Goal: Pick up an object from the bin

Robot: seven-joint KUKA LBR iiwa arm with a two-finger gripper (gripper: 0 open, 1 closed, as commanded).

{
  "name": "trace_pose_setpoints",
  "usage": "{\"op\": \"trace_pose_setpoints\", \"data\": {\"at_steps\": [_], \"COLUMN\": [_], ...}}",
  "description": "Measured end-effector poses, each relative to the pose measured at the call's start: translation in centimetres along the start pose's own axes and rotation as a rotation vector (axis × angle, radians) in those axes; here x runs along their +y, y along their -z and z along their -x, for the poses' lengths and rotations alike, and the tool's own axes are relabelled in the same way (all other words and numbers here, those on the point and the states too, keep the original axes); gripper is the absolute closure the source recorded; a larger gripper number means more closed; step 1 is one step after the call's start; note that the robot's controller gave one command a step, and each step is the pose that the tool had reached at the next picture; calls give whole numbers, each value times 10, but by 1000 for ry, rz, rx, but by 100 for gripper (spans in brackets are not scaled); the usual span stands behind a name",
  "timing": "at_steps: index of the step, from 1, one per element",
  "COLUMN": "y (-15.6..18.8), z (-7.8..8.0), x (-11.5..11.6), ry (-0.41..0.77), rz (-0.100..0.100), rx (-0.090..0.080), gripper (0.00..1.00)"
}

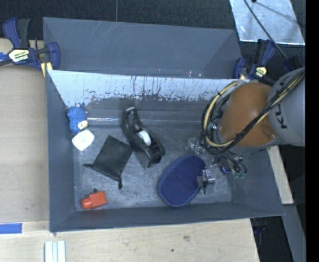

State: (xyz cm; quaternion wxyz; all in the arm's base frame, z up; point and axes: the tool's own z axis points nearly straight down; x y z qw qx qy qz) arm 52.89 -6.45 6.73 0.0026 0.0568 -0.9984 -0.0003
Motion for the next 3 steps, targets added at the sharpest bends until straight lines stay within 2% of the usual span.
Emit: {"op": "trace_pose_setpoints", "data": {"at_steps": [1,2,3], "y": [4,5,156], "z": [-12,-11,-5], "x": [-9,-8,-23], "ry": [84,87,122], "rz": [-2,-2,-6], "rx": [-8,-11,-17], "gripper": [0,100,100]}}
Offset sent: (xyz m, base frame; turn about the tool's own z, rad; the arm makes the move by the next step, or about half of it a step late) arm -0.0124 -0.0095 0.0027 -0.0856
